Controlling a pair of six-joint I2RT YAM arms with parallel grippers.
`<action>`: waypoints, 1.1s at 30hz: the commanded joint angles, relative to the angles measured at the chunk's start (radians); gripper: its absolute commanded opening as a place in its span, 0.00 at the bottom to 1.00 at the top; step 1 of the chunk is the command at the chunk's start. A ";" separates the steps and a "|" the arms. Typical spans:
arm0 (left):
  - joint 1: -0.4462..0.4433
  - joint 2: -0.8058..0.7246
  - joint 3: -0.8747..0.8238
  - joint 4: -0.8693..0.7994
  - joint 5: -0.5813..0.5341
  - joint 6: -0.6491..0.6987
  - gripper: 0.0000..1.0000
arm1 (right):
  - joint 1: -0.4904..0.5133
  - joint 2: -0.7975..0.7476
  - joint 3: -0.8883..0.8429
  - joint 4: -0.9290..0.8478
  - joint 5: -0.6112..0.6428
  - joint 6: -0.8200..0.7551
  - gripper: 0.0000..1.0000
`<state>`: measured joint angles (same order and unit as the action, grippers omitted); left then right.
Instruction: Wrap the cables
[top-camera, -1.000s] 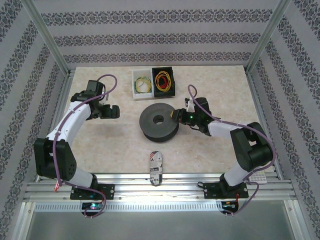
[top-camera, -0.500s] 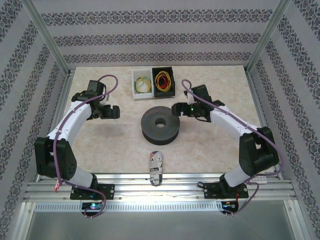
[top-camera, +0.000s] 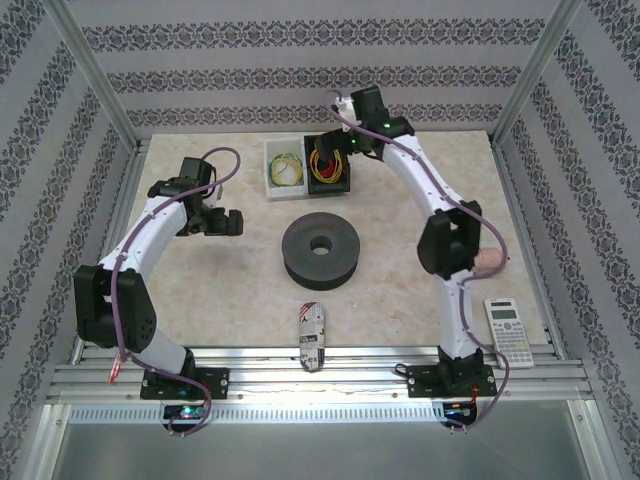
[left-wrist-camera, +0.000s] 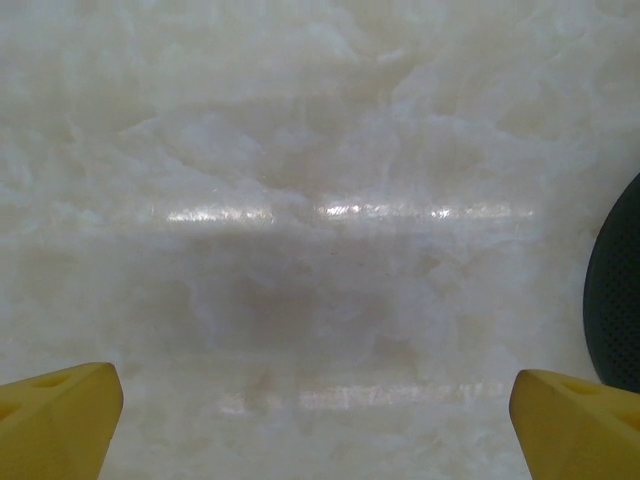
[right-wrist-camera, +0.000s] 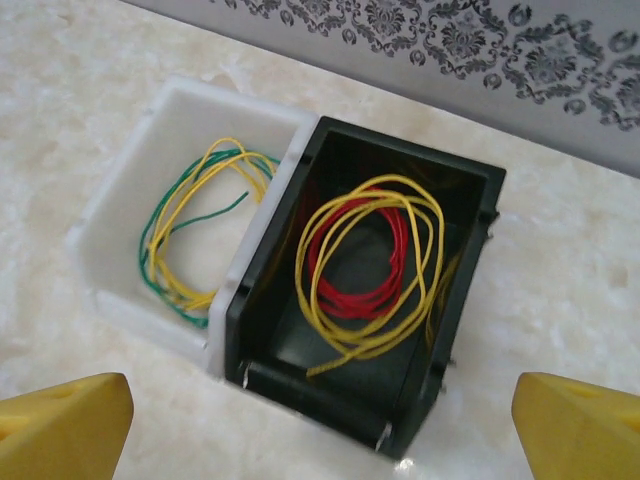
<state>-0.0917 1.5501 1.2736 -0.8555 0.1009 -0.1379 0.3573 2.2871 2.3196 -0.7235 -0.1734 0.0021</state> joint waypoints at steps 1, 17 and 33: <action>-0.009 0.012 0.038 -0.039 -0.003 0.021 1.00 | 0.002 0.142 0.226 -0.166 -0.010 -0.048 0.97; -0.009 0.035 0.017 -0.031 0.011 0.023 1.00 | 0.008 0.409 0.397 0.067 0.015 0.003 0.83; -0.009 0.046 0.030 -0.028 0.025 0.037 1.00 | 0.008 0.473 0.490 0.092 0.028 0.005 0.68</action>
<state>-0.0917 1.5917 1.2926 -0.8600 0.1127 -0.1268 0.3580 2.7296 2.7743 -0.6373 -0.1390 0.0036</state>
